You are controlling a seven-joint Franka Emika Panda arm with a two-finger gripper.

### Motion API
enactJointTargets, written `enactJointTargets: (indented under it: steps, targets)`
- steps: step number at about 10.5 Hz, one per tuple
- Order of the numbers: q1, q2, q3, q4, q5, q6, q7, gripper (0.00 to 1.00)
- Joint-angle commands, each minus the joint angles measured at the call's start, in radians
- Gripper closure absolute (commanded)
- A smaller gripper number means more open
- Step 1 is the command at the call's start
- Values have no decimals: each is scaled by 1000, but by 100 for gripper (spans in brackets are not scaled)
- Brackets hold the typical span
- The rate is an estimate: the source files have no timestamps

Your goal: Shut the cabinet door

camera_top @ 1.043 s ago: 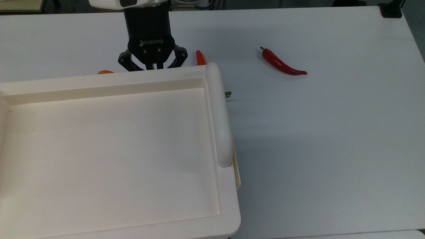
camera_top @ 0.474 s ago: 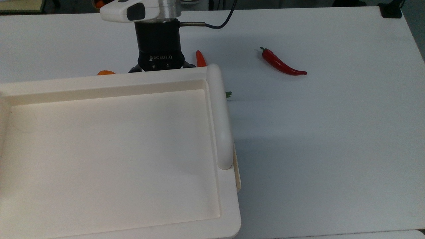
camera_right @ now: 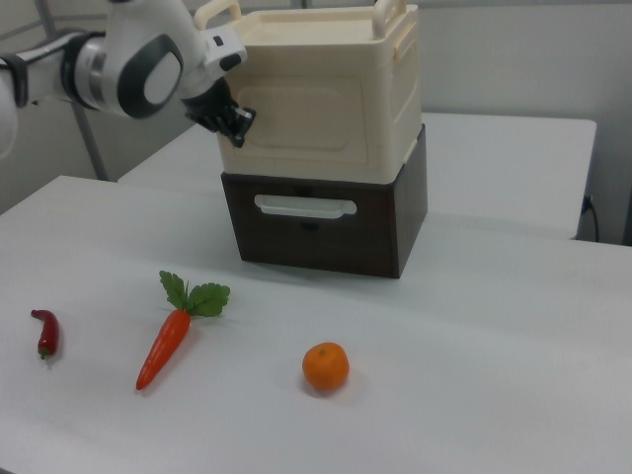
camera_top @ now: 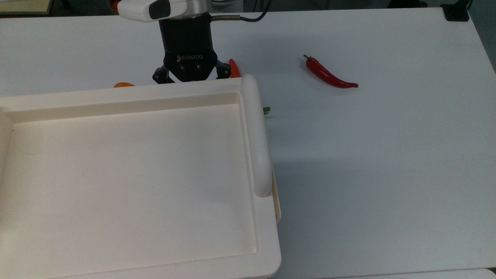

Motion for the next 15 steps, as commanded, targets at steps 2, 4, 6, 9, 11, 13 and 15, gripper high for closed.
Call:
enactJointTargets:
  steps: [2,4,6,9,11,13,15]
  targets:
    - [-6,-148,-5,-56,-11,-443,210,99]
    - [-10,-199,-2,-124,-59,-540,306,87]
    - [-15,-233,-2,-167,-89,-560,308,26]
    - [-29,-241,-2,-144,-147,-670,292,0]
    - [-36,-250,-11,-142,-135,-669,268,0]
    - [-36,-248,-11,-142,-135,-666,268,0]
    - [-39,-245,-11,-142,-130,-661,268,0]
